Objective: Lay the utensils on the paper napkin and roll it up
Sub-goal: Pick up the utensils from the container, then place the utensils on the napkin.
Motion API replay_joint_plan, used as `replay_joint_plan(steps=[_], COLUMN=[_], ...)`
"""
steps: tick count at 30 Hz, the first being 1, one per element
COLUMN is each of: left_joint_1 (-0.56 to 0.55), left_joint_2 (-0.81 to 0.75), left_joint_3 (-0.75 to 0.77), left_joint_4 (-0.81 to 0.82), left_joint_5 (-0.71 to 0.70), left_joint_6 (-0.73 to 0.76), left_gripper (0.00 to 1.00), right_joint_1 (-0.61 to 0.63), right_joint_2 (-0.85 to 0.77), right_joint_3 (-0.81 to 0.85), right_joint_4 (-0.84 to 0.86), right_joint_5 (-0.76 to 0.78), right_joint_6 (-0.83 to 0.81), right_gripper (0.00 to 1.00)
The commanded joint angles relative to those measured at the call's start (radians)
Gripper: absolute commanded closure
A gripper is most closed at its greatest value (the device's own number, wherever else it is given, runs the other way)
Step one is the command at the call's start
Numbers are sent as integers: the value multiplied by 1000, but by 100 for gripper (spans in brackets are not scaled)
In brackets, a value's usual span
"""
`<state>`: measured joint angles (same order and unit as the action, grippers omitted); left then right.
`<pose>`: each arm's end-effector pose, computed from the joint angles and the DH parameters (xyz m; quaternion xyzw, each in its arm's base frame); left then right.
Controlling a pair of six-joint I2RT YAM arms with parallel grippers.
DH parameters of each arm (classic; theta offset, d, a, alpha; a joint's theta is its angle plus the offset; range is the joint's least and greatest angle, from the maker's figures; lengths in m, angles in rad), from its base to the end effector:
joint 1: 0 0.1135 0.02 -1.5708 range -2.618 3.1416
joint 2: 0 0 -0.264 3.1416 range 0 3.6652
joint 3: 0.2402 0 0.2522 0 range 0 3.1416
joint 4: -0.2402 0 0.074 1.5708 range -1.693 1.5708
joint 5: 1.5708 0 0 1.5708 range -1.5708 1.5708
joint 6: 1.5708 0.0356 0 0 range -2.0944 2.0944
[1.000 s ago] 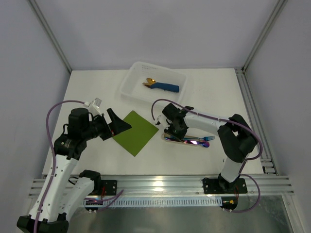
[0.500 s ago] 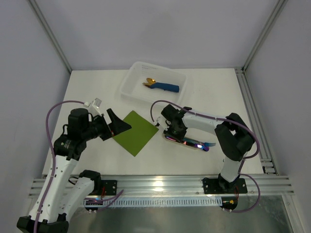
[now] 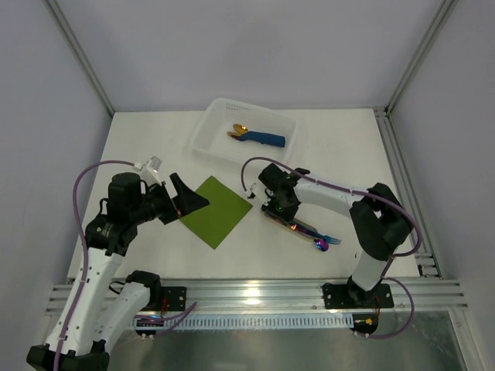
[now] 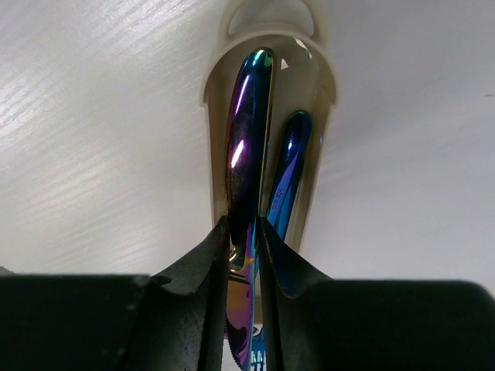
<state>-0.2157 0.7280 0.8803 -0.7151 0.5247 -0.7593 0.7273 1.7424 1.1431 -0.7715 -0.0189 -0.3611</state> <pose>0.1374 -0.0484 0.3297 -0.1064 0.8483 -0.4191 0.3057 0.2408 0.2152 0.1776 -0.5159 0.8507 0.0274 0.0964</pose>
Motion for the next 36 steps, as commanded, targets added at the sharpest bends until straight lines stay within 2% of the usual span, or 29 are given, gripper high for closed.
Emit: replay_joint_plan(steps=[1, 13, 20, 25, 31, 36], left_joint_1=[-2, -2, -2, -2, -2, -2], left_joint_2=[-10, -13, -39, -151, -230, -243], left_joint_3=[23, 25, 104, 135, 169, 161], left_joint_4=[13, 13, -174, -256, -328, -333], left_joint_5=[31, -5, -366, -656, -808, -801], left_joint_6=[-11, -18, 5, -11, -28, -20], left_gripper=[3, 3, 6, 6, 6, 6], right_joint_1=[4, 18, 105, 147, 210, 248], right_joint_2=[-52, -103, 3, 201, 356, 411], right_joint_3=[47, 93, 338, 618, 793, 857], right_joint_4=[-22, -52, -100, -169, -189, -202], right_joint_5=[-1, 11, 1, -39, -65, -65], right_joint_6=[-10, 8, -50, -128, -188, -249], right_gripper=[96, 96, 96, 96, 96, 96])
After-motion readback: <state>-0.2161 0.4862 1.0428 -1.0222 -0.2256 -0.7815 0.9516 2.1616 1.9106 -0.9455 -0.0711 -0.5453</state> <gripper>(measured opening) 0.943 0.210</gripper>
